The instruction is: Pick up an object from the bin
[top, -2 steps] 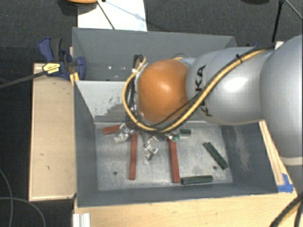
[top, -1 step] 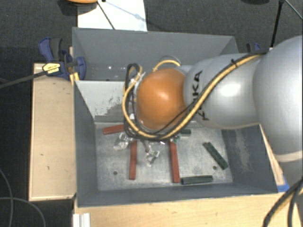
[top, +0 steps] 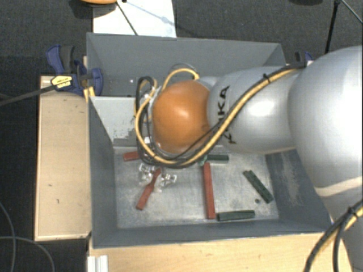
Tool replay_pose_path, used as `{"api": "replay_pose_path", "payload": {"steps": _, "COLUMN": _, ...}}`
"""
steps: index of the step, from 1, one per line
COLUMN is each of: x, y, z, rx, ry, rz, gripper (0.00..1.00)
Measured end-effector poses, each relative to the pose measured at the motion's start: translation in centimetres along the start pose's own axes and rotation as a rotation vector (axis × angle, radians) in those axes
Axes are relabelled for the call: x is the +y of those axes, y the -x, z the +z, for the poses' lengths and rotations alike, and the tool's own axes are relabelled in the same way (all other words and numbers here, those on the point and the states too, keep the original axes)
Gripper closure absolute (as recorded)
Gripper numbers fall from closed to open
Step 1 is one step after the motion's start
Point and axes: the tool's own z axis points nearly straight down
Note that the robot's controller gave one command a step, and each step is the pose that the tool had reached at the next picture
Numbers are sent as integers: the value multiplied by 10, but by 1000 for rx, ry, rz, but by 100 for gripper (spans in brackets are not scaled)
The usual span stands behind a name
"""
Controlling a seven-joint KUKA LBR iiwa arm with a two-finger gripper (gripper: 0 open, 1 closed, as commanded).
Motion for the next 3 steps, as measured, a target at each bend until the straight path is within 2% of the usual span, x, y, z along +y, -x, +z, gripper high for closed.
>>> {"api": "replay_pose_path", "payload": {"steps": 3, "x": 0, "y": -1, "z": -9, "rx": -1, "ry": 0, "rz": 2, "gripper": 100}}
